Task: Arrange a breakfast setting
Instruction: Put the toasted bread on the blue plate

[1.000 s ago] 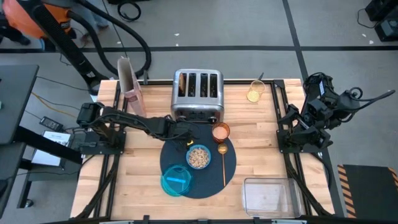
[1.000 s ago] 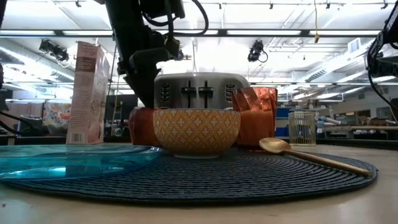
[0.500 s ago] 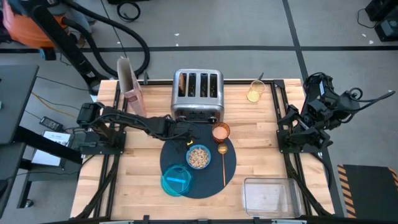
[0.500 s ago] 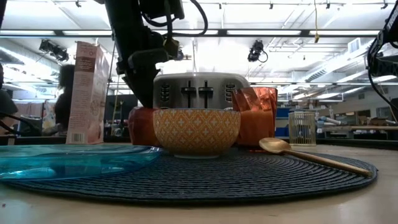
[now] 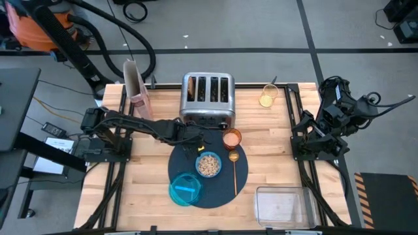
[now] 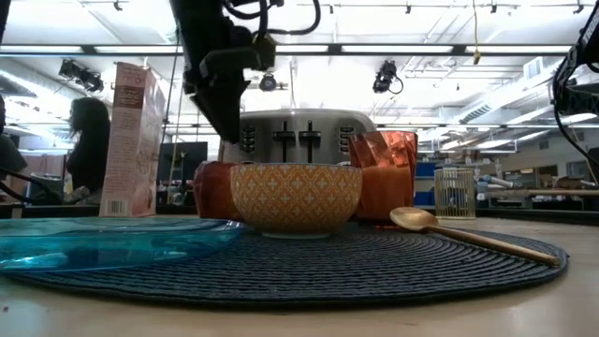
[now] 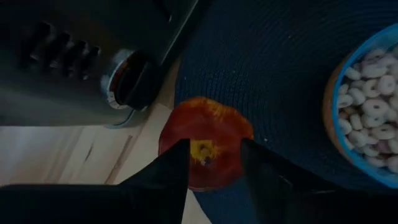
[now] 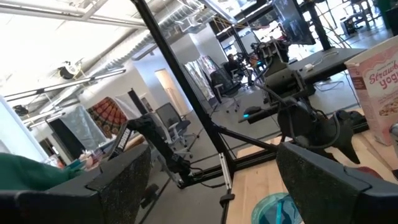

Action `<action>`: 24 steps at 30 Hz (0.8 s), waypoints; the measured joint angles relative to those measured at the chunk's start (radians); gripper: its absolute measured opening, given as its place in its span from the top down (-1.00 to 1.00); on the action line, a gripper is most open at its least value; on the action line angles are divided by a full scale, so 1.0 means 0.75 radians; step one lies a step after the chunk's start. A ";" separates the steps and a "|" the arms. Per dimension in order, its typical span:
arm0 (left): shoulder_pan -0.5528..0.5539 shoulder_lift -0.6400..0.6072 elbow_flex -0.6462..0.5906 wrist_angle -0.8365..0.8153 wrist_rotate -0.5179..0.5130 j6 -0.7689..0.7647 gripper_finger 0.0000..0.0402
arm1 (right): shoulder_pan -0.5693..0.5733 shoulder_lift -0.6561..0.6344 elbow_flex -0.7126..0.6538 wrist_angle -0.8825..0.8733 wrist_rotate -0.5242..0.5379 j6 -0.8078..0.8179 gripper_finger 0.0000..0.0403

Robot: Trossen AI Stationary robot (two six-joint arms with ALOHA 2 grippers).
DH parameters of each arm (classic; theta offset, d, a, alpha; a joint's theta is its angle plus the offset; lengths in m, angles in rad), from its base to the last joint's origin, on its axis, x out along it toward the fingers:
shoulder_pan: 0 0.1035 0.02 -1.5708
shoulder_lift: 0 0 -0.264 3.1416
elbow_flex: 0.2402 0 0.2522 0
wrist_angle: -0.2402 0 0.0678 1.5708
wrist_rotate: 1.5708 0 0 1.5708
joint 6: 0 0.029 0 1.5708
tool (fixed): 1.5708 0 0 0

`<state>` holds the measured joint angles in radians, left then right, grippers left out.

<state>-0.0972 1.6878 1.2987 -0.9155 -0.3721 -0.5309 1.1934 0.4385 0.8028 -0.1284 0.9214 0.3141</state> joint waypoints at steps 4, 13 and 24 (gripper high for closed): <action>0.000 -0.001 0.087 -0.051 0.000 -0.001 0.26 | 0.000 0.000 0.000 0.000 0.000 -0.002 -0.74; 0.000 -0.002 0.359 -0.315 -0.001 -0.061 0.26 | 0.000 0.000 0.000 -0.004 -0.005 -0.005 -0.74; 0.115 -0.002 0.639 -0.419 -0.158 -0.376 -0.16 | 0.000 0.000 0.000 -0.004 -0.009 0.005 -0.74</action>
<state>-0.0111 1.6863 1.7782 -1.2301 -0.4904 -0.8130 1.1934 0.4385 0.8028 -0.1310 0.9144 0.3181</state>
